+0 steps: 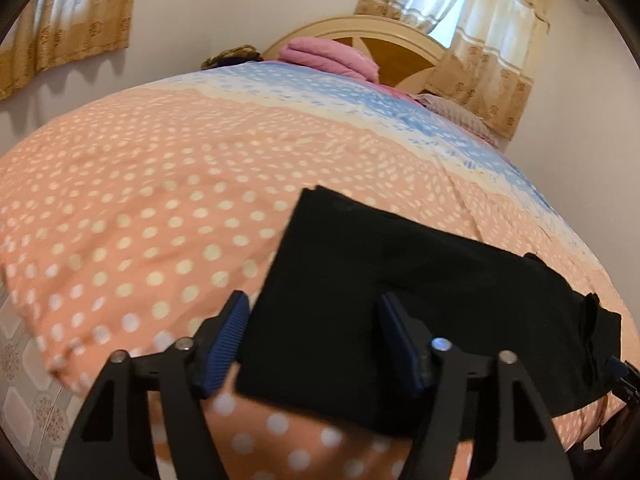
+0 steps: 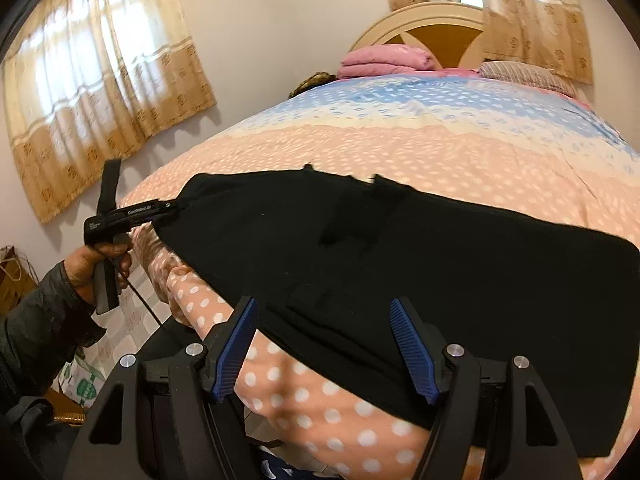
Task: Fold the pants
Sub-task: 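Grasp the folded pants end with the left gripper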
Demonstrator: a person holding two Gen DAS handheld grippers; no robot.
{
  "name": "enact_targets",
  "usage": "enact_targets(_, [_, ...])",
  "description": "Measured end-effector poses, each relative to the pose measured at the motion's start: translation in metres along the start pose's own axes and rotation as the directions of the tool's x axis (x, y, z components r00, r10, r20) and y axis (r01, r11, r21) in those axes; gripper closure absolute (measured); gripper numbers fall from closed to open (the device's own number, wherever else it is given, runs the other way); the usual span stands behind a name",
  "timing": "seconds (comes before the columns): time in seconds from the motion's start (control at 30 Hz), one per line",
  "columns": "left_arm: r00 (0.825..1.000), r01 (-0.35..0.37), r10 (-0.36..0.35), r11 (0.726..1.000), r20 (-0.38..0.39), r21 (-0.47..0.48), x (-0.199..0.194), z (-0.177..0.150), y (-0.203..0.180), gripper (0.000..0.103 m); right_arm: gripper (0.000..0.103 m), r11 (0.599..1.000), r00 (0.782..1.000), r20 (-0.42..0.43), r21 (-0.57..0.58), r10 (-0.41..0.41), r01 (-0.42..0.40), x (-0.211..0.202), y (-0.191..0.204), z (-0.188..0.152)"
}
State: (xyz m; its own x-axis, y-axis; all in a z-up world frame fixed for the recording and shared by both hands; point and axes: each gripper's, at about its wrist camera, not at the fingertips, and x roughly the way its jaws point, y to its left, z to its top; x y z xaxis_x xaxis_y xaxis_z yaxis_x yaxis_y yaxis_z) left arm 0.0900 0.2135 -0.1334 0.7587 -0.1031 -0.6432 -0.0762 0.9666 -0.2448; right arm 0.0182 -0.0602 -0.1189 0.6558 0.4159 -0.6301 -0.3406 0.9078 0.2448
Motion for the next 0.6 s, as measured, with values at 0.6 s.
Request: enact_targets(0.6, [0.998, 0.05, -0.048, 0.997, 0.033, -0.055, -0.003, -0.007, 0.013, 0.052, 0.033, 1.0, 1.0, 0.018, 0.018, 0.003, -0.003, -0.001, 0.001, -0.007])
